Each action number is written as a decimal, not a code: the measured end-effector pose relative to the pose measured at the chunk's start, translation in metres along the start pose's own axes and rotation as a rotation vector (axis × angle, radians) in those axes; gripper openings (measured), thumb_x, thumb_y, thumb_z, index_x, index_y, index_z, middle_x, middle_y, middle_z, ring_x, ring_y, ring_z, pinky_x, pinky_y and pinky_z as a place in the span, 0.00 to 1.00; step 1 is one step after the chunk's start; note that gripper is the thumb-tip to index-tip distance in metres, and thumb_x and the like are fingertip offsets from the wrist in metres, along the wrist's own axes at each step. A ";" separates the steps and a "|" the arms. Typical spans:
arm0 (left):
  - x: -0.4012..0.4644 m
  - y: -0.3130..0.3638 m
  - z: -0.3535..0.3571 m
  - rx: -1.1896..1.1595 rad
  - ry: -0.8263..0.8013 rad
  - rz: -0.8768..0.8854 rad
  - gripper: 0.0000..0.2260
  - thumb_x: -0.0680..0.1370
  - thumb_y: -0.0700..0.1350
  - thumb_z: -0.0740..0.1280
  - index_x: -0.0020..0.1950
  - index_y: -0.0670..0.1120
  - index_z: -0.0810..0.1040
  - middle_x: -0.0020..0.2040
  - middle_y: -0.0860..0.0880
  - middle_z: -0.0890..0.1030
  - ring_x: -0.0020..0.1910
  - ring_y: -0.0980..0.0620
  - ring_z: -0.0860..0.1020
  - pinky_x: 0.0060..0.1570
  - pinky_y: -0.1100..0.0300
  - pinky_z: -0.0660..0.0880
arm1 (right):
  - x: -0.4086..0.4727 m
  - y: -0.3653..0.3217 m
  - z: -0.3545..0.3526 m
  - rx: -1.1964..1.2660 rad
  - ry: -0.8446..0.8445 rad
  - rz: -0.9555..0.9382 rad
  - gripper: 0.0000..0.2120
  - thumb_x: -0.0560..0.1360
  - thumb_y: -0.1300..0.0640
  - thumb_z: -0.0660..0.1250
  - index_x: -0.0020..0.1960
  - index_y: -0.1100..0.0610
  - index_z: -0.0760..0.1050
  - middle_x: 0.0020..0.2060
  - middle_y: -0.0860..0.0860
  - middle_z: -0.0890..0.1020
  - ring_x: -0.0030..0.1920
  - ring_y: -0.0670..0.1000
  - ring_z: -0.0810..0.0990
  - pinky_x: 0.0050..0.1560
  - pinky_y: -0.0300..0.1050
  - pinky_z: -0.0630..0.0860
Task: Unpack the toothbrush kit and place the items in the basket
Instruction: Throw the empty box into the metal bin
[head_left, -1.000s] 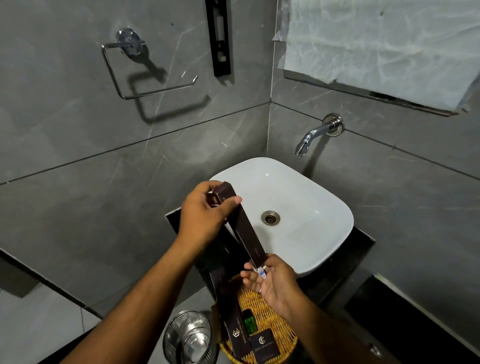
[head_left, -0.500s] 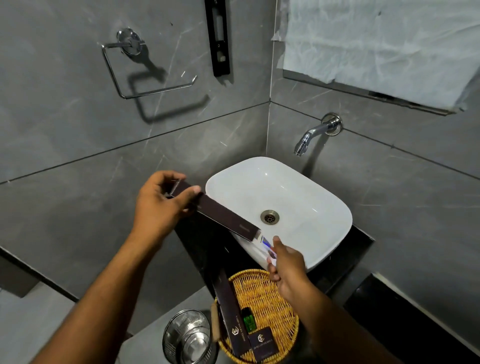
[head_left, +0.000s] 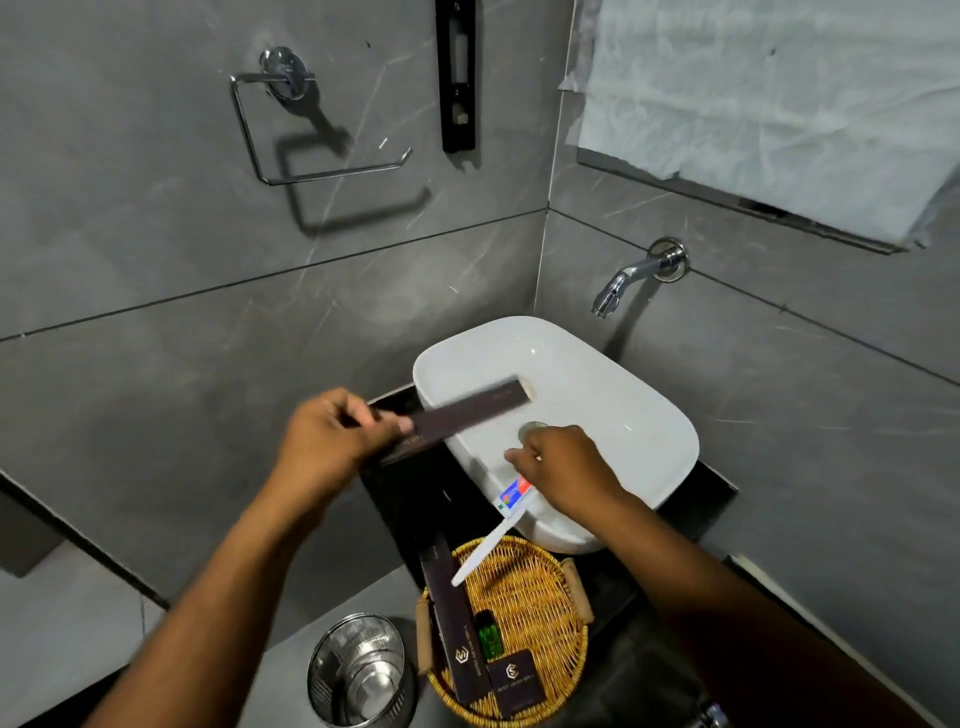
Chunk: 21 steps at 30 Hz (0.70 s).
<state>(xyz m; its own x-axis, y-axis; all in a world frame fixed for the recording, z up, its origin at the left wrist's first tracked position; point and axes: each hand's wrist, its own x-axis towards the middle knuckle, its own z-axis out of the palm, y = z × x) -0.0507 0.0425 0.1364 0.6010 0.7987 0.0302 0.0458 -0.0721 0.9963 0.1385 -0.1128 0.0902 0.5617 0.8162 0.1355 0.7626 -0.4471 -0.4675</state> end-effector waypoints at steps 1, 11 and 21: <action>-0.006 -0.008 0.010 0.008 -0.067 -0.037 0.14 0.67 0.32 0.76 0.33 0.44 0.72 0.30 0.49 0.85 0.30 0.56 0.82 0.25 0.68 0.74 | 0.002 -0.009 -0.001 -0.026 -0.017 -0.029 0.25 0.76 0.53 0.65 0.25 0.51 0.58 0.27 0.52 0.71 0.32 0.52 0.71 0.34 0.42 0.62; -0.035 -0.020 0.047 0.121 -0.354 -0.166 0.10 0.75 0.40 0.70 0.56 0.42 0.80 0.48 0.37 0.85 0.44 0.44 0.84 0.43 0.56 0.80 | -0.006 -0.050 -0.006 -0.355 -0.155 -0.248 0.08 0.76 0.61 0.61 0.47 0.61 0.78 0.43 0.60 0.83 0.41 0.60 0.80 0.48 0.53 0.79; -0.022 -0.082 0.013 0.096 -0.039 -0.277 0.07 0.72 0.34 0.72 0.44 0.42 0.75 0.36 0.45 0.73 0.36 0.49 0.74 0.35 0.59 0.73 | -0.017 -0.022 0.025 -0.596 -0.336 -0.357 0.09 0.77 0.56 0.62 0.49 0.60 0.79 0.45 0.59 0.83 0.43 0.61 0.82 0.38 0.47 0.73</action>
<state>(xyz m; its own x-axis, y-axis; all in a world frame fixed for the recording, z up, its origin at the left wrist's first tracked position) -0.0572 0.0226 0.0531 0.5851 0.7724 -0.2471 0.2871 0.0877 0.9539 0.1044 -0.1080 0.0766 0.1940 0.9727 -0.1271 0.9767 -0.1795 0.1173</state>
